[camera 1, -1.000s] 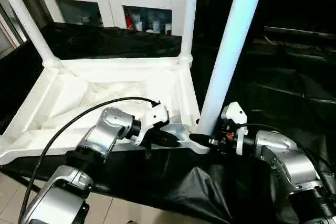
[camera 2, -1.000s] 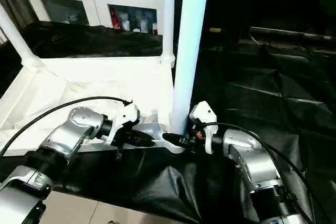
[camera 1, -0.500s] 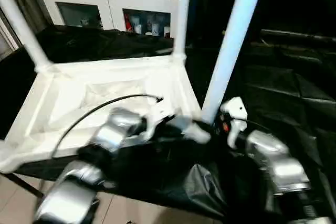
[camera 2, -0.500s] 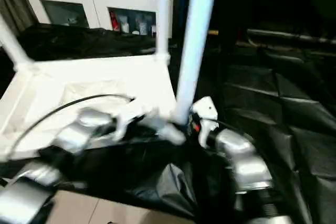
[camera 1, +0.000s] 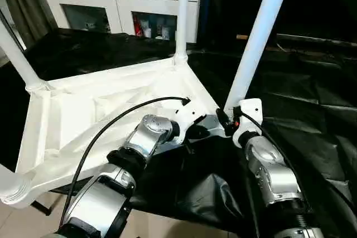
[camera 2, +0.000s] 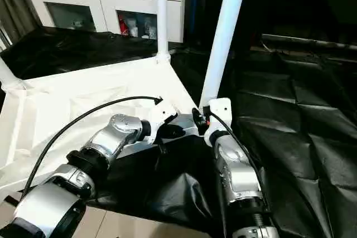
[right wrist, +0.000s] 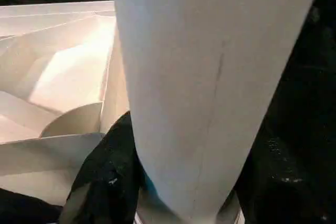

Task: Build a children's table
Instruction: Rotate leg to tighten

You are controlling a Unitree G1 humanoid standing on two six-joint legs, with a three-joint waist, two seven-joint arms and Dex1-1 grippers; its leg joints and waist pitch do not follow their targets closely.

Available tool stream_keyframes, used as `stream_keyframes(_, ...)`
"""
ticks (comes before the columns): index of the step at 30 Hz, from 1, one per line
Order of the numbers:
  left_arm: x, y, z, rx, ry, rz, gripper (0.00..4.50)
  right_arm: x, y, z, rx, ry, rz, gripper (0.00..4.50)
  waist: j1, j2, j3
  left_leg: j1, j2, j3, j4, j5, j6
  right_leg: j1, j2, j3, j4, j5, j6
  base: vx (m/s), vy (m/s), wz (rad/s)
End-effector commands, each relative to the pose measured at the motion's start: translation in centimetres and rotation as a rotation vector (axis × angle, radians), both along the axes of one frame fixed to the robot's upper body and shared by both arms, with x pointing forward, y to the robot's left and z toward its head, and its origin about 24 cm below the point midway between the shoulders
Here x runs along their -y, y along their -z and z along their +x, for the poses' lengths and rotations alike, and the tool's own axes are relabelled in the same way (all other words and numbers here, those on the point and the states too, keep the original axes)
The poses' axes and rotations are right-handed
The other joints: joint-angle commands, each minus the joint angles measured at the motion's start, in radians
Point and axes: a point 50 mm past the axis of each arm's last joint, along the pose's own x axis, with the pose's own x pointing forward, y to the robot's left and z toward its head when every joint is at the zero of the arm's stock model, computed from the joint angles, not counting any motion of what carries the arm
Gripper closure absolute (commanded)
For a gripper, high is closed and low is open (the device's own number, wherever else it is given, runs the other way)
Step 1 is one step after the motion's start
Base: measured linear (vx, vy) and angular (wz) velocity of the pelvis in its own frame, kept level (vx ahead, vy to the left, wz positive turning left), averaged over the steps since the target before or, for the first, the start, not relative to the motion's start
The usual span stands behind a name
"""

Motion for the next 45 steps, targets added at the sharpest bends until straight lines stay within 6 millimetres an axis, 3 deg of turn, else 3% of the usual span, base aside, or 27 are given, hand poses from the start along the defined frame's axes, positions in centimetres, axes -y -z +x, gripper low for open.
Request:
stream_keyframes(1,-1.1,0.3,0.3,0.005,-0.066,0.004,4.5,-2.5,1.0,-0.9,-0.059,-0.181,0.052,1.85,-0.002,-0.011,-0.036,0.009,0.073,-0.046,-0.082,-0.327,0.014,0.016,-0.096,0.059,-0.102,-0.377,-0.149,0.0,0.0,0.0)
stream_keyframes(6,-2.4,0.3,0.0,-0.004,-0.007,-0.006,4.5,-1.3,0.4,-0.6,-0.065,-0.28,0.017,1.68,-0.004,-0.013,-0.041,-0.004,0.073,-0.045,-0.078,-0.256,0.04,0.025,-0.094,0.056,-0.09,-0.305,-0.171,0.0,0.0,0.0)
stream_keyframes(8,-3.3,0.4,-0.4,-0.026,0.043,-0.019,4.5,-0.8,-0.1,-1.0,-0.068,-0.424,-0.015,1.68,-0.002,-0.014,-0.042,-0.001,0.073,-0.041,-0.074,-0.236,0.05,0.025,-0.094,0.056,-0.087,-0.276,-0.183,0.0,0.0,0.0)
stream_keyframes(15,-4.9,0.1,-2.4,-0.142,0.264,-0.091,4.5,0.6,-0.6,-3.0,-0.113,-0.717,-0.039,1.68,0.003,-0.016,-0.054,-0.008,0.078,-0.036,-0.061,-0.103,0.116,0.037,-0.093,0.053,-0.054,-0.038,-0.253,0.0,0.0,0.0)
stream_keyframes(19,-6.1,0.2,-3.2,-0.193,0.317,-0.076,4.5,1.1,-0.6,-3.7,-0.142,-0.806,-0.036,1.68,0.009,-0.01,-0.058,-0.009,0.081,-0.03,-0.051,-0.051,0.154,0.029,-0.085,0.048,-0.039,0.08,-0.282,0.0,0.0,0.0)
stream_keyframes(21,-6.4,0.2,-3.3,-0.195,0.314,-0.079,4.5,1.1,-0.7,-4.0,-0.147,-0.835,-0.026,1.68,0.01,-0.01,-0.055,-0.009,0.082,-0.03,-0.052,-0.072,0.149,0.026,-0.086,0.047,-0.042,0.052,-0.287,0.0,0.0,0.0)
stream_keyframes(24,-6.7,0.2,-3.4,-0.204,0.313,-0.079,4.5,1.2,-0.7,-4.3,-0.163,-0.881,-0.017,1.68,0.01,-0.01,-0.049,-0.006,0.082,-0.031,-0.058,-0.146,0.106,0.025,-0.088,0.049,-0.054,-0.073,-0.271,0.0,0.0,0.0)
stream_keyframes(28,-6.8,0.1,-3.5,-0.205,0.313,-0.072,4.5,1.3,-0.6,-4.5,-0.173,-0.896,-0.016,2.06,0.008,-0.012,-0.046,-0.005,0.081,-0.033,-0.061,-0.17,0.078,0.024,-0.091,0.053,-0.061,-0.144,-0.251,0.0,0.0,0.0)
stream_keyframes(36,-6.7,0.0,-3.5,-0.2,0.311,-0.071,4.5,1.3,-0.5,-4.4,-0.165,-0.881,-0.012,2.29,0.007,-0.015,-0.051,-0.007,0.078,-0.032,-0.055,-0.124,0.093,0.026,-0.088,0.052,-0.053,-0.074,-0.257,0.0,0.0,0.0)
stream_keyframes(42,-6.2,0.1,-3.6,-0.2,0.309,-0.07,4.5,1.4,0.2,-4.3,-0.159,-0.788,-0.011,2.37,0.004,-0.012,-0.049,-0.007,0.077,-0.034,-0.056,-0.149,0.083,0.024,-0.089,0.053,-0.057,-0.11,-0.253,0.0,0.0,0.0)
stream_keyframes(45,-5.6,0.2,-3.3,-0.186,0.278,-0.072,4.5,1.4,0.9,-3.8,-0.157,-0.648,-0.006,2.38,0.001,-0.01,-0.046,-0.006,0.077,-0.035,-0.059,-0.179,0.067,0.023,-0.089,0.054,-0.062,-0.154,-0.246,0.0,0.0,0.0)
